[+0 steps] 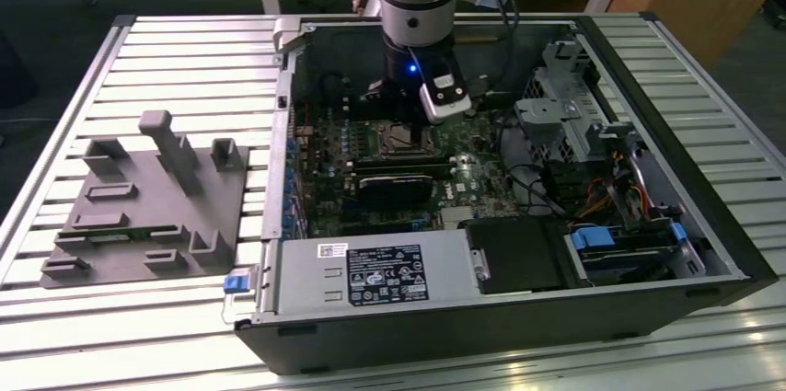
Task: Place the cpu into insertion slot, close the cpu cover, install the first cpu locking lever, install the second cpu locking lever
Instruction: 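Install the second cpu locking lever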
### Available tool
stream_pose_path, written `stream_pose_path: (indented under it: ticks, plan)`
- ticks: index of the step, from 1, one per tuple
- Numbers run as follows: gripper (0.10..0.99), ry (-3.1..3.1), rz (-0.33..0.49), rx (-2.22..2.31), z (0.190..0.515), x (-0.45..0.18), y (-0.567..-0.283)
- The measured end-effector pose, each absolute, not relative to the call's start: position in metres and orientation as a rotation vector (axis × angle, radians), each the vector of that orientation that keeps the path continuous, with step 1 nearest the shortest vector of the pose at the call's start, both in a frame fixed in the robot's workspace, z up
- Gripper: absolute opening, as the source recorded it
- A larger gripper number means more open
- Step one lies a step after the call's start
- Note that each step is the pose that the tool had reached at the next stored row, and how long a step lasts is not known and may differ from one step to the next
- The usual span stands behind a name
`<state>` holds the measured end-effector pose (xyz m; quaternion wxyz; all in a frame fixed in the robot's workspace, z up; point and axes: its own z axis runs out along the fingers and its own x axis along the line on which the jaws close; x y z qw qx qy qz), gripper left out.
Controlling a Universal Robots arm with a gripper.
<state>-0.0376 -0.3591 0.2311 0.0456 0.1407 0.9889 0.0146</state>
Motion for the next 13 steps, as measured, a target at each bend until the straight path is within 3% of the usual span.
stream_pose_path:
  ticks: [13]
  plan:
    - [0.106,3.029,0.049,0.363,0.2275,-0.0439,-0.3683]
